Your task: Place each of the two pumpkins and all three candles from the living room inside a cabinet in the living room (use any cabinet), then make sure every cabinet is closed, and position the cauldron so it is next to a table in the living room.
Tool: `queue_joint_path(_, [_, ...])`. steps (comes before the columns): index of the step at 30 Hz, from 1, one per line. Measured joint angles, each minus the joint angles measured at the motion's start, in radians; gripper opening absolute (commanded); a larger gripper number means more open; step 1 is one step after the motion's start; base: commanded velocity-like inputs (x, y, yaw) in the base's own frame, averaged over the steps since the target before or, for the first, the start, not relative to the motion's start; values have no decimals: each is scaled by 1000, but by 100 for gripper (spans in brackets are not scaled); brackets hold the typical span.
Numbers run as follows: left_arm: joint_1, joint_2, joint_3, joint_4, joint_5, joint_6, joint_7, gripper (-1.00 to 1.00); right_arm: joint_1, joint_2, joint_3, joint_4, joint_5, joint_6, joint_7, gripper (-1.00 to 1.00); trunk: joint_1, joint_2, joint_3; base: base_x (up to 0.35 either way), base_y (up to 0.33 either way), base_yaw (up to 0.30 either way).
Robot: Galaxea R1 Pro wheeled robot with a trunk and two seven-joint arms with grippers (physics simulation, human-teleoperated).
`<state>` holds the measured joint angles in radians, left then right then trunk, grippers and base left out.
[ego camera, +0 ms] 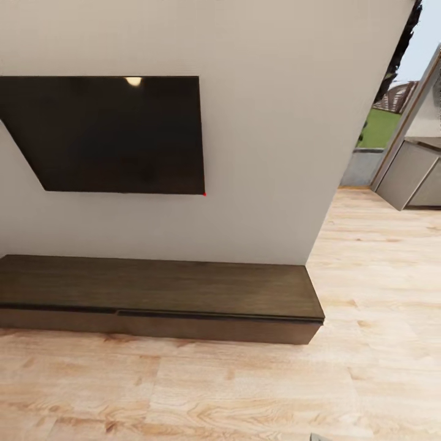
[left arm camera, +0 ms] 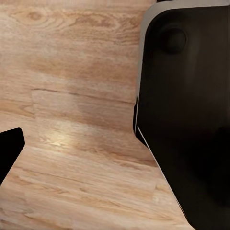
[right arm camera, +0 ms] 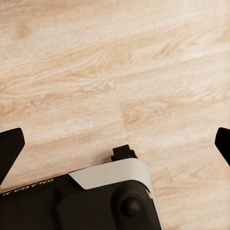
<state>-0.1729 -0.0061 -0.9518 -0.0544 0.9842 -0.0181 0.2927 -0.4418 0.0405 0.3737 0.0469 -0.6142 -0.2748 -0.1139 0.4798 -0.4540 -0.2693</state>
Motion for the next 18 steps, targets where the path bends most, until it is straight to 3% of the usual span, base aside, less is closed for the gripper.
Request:
queue_joint_path(8, [0, 0, 0, 0, -1, 0, 1, 100, 0, 0, 0, 0, 0, -1, 0, 100, -30, 55, 38, 0, 0, 0])
queue_joint_path(18, [0, 0, 0, 0, -1, 0, 0, 100, 0, -2, -1, 0, 0, -1, 0, 100, -30, 56, 55, 0, 0, 0])
